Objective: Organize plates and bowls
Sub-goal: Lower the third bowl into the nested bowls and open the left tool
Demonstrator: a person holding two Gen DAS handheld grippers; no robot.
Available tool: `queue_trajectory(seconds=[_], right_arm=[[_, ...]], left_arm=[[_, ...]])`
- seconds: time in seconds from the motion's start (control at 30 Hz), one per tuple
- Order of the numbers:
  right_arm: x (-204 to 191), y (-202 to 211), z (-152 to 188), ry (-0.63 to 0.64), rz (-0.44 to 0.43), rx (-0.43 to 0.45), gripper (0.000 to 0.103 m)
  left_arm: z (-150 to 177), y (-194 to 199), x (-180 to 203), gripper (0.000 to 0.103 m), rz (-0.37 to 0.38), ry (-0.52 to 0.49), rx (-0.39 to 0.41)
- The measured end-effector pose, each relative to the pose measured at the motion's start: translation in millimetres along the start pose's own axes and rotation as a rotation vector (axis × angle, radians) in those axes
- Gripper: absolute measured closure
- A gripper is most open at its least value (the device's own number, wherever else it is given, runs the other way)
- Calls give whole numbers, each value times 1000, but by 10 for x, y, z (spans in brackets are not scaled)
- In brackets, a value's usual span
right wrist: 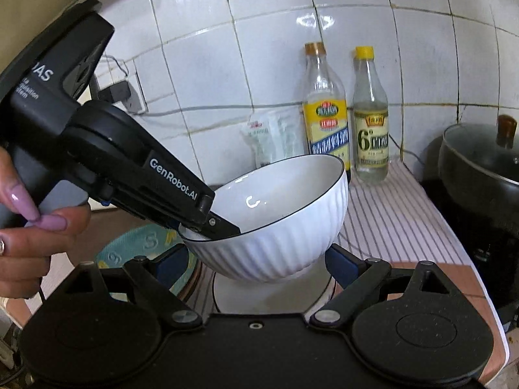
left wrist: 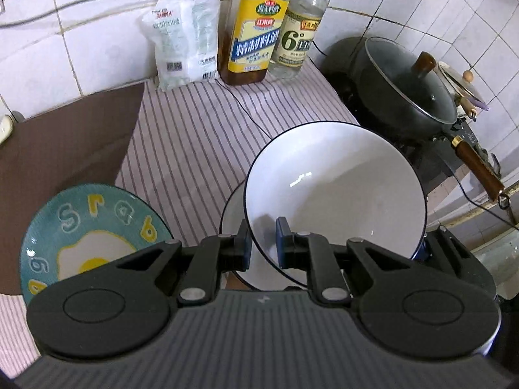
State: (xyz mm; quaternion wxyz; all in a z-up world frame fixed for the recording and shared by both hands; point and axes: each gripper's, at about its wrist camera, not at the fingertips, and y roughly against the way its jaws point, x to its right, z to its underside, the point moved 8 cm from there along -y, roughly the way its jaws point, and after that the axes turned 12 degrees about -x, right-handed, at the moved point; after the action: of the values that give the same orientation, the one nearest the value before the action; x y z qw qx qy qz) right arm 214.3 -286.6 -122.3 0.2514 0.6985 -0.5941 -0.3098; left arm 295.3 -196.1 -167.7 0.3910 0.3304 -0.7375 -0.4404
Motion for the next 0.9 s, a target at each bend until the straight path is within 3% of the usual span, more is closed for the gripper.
queue_trajectory(seconds=[0.2, 0.9], right_arm=[[11, -34, 24, 6, -7, -31, 9], [-29, -187, 117, 35, 45, -122, 8]], left_arm=[[86, -130, -102, 90, 69, 48, -36], [159, -270, -190, 90, 2, 82, -8]])
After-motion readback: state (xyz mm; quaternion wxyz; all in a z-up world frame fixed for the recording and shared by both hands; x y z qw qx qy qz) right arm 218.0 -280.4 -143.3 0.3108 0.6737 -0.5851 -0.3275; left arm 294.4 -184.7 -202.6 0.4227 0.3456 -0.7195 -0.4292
